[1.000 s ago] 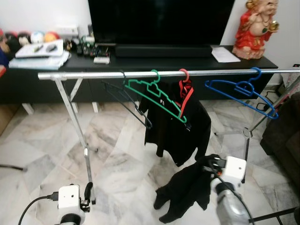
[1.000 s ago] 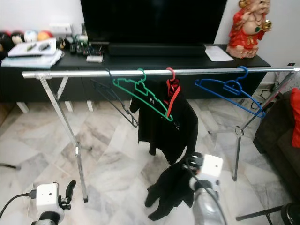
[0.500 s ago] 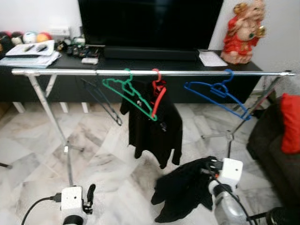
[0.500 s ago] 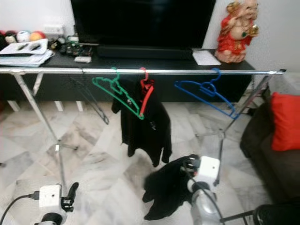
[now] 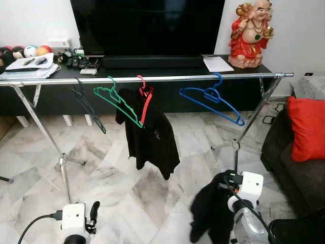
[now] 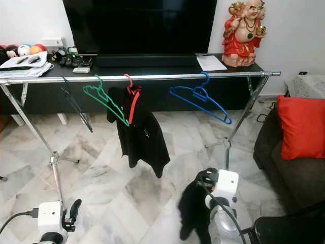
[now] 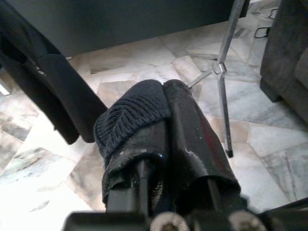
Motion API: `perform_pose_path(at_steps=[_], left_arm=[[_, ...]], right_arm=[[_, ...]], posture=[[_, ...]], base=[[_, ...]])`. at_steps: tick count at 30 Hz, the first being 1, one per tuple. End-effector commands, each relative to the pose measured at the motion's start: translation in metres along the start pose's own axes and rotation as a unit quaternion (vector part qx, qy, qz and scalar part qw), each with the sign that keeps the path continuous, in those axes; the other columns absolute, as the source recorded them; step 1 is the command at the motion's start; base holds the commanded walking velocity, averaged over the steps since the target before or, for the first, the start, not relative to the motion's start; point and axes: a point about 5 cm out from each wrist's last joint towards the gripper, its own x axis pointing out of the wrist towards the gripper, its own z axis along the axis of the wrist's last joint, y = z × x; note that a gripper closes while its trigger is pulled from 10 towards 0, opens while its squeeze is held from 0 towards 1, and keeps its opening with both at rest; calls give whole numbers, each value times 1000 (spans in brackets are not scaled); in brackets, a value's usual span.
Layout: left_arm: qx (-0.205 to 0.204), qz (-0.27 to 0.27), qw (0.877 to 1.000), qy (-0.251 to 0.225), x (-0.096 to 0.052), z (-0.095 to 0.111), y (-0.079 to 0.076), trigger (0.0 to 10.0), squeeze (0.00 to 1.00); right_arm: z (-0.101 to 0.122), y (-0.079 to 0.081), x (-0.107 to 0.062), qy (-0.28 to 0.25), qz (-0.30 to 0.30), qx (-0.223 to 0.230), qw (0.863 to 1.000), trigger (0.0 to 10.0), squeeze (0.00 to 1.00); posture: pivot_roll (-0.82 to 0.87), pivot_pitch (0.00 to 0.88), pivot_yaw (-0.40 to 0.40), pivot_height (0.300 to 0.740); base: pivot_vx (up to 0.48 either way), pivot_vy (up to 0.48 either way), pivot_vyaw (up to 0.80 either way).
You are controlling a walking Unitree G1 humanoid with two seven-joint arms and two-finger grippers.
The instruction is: Hang hanger
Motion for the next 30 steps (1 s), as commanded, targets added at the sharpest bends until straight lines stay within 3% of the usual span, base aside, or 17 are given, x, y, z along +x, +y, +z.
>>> perform_pose_path(at_steps=[1, 5, 11, 30], left_arm=[[-3, 9, 1000, -1, 0, 3, 6, 10000, 0], [-5, 5, 1000, -5, 3, 6, 1, 10000, 0], [-7, 2, 1000, -5, 2, 7, -1, 10000, 0], [-18, 6, 1000, -1, -5, 5, -4, 10000, 0]], right_arm=[[4, 5, 3, -11, 7, -1, 1000, 10000, 0], [5, 7, 2, -15, 15, -9, 1000, 10000, 0], [3, 8, 2, -11, 22, -25, 999, 10000, 0], [-1, 8, 5, 6, 22, -20, 1000, 10000, 0]], posture=[[47, 100, -3, 740], [41, 115, 0, 740], [40, 119, -3, 740], [53, 140, -24, 740]], base=[[0, 0, 0], [0, 0, 0], [0, 0, 715], [347, 0, 36]])
